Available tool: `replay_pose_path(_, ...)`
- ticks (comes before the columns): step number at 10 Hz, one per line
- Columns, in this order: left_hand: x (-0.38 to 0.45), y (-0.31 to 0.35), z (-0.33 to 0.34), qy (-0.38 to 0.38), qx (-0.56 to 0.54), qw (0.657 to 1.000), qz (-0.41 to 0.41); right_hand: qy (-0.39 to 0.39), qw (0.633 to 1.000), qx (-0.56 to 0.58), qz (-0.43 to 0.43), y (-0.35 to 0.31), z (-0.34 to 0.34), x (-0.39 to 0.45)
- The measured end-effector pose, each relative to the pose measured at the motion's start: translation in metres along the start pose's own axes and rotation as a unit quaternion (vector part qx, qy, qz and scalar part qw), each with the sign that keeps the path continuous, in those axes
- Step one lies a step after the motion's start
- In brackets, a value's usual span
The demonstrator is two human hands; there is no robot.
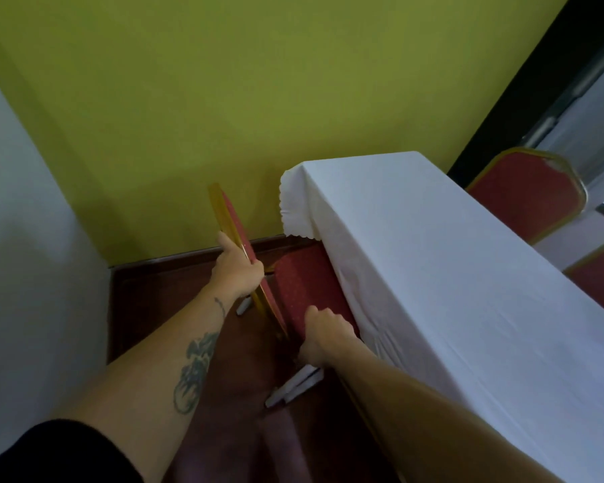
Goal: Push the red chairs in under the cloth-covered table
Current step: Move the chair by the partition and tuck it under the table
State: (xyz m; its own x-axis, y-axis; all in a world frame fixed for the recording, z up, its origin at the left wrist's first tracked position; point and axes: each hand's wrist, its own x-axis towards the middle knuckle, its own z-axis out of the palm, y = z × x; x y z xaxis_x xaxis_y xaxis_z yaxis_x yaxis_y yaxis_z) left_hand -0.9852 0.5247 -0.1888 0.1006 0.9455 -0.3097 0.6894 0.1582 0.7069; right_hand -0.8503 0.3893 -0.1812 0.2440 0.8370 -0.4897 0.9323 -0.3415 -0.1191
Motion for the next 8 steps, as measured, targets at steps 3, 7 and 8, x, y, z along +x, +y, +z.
replay_pose_path(3,0.015,0.018,0.003,-0.013,-0.028,0.999,-0.013,0.027,0.999,0.024,0.000,0.007,-0.012,0.031)
replay_pose_path(7,0.022,0.025,-0.003,-0.014,0.074,0.997,-0.005,0.057,0.994,0.094,0.014,0.013,-0.017,0.017)
replay_pose_path(8,0.000,0.027,-0.005,0.024,0.231,0.973,0.005,0.096,0.989,0.109,-0.001,0.025,-0.020,0.000)
